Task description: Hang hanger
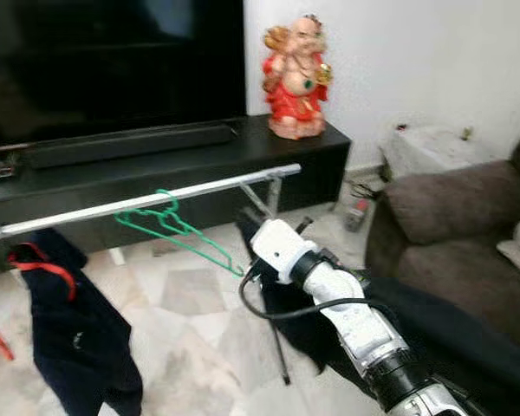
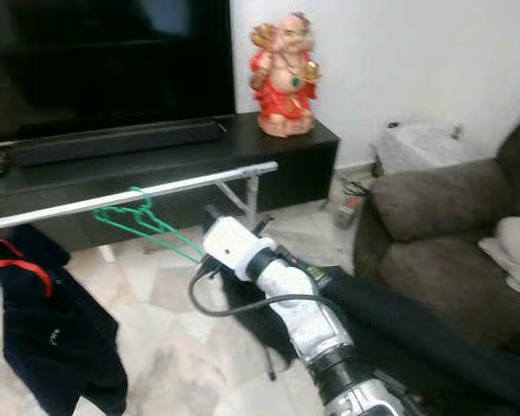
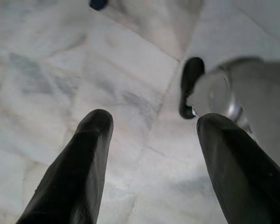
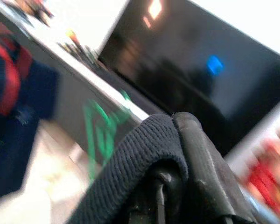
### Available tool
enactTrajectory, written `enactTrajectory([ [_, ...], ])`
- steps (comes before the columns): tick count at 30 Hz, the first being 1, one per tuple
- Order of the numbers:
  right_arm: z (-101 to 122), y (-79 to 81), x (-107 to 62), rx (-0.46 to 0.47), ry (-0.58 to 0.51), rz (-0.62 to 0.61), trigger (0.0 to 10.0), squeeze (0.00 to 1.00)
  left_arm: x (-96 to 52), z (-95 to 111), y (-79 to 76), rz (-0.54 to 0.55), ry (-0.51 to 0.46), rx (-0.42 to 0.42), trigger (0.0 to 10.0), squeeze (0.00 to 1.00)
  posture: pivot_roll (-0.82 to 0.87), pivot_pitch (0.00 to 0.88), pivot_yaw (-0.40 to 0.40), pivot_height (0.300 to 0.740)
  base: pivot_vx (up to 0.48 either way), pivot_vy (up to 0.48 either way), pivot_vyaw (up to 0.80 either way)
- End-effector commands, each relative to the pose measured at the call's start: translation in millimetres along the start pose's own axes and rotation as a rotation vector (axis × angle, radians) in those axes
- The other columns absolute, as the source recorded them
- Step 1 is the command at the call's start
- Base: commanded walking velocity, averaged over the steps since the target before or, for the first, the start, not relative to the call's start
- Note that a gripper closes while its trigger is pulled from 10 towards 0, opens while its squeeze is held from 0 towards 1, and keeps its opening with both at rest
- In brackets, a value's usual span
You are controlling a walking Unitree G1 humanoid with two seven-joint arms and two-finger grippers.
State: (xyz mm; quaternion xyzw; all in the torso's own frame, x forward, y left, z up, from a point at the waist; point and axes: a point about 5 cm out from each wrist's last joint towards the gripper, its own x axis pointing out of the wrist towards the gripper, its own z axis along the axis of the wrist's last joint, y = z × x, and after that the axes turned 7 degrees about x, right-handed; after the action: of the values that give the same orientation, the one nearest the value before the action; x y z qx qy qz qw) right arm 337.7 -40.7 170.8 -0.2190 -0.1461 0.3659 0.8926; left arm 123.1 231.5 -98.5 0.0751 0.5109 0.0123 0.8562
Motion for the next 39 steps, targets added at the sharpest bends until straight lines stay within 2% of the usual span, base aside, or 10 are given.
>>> enactTrajectory([
  [1,9,3.5,-0.4,0.009,-0.06,0.039,10.0,0.0,-1.3,-7,-2.2,-0.01,0.023,0.0,10.0,0.0,0.03,0.0,0.052,0.74,0.0,0.0,0.8],
  [8,4,6.9,-2.2,0.054,-0.042,0.045,10.0,0.0,-1.2,-7,-2.2,-0.01,0.023,0.0,10.0,0.0,0.03,0.0,0.051,0.74,0.0,0.0,0.8],
  [16,-23,9.6,-16.2,0.139,0.103,-0.035,10.0,0.0,-1.1,-7,-2.4,-0.011,0.023,0.001,10.0,0.0,0.03,0.0,0.047,0.74,0.0,0.0,0.2],
  [18,-43,5.1,-24.2,0.229,0.229,-0.153,10.0,0.0,-1.2,-7,-2.1,-0.01,0.023,0.001,10.0,0.0,0.03,0.0,0.046,0.74,0.0,0.0,0.0],
  [19,-62,3.1,-34.2,0.331,0.347,-0.261,10.0,0.0,-1.3,-7,-1.8,-0.008,0.024,0.0,10.0,0.0,0.03,0.0,0.046,0.74,0.0,0.0,0.0],
  [20,-74,5.4,-45.5,0.435,0.399,-0.336,10.0,0.0,-1.4,-8,-1.6,-0.006,0.025,-0.001,10.0,0.0,0.04,0.0,0.044,0.74,0.0,0.0,0.0],
  [22,-83,8.6,-55.4,0.5,0.433,-0.382,10.0,0.0,-1.5,-8,-1.3,-0.004,0.027,0.0,10.0,0.0,0.04,0.0,0.044,0.74,0.0,0.0,0.0],
  [26,-89,11.7,-68.4,0.588,0.461,-0.451,10.0,0.0,-1.7,-9,-1.0,0.001,0.028,-0.003,10.0,0.0,0.04,0.0,0.041,0.74,0.0,0.0,0.0],
  [36,-84,12.0,-70.2,0.708,0.427,-0.555,10.0,0.0,-2.7,-10,2.3,0.064,0.009,-0.016,10.0,0.0,0.05,0.0,0.04,0.74,0.0,0.0,0.0],
  [39,-87,4.2,-83.3,0.738,0.422,-0.644,10.0,0.0,-5.1,-9,6.9,0.179,-0.057,-0.109,10.0,0.0,0.05,0.0,0.037,0.74,0.0,0.0,0.0],
])
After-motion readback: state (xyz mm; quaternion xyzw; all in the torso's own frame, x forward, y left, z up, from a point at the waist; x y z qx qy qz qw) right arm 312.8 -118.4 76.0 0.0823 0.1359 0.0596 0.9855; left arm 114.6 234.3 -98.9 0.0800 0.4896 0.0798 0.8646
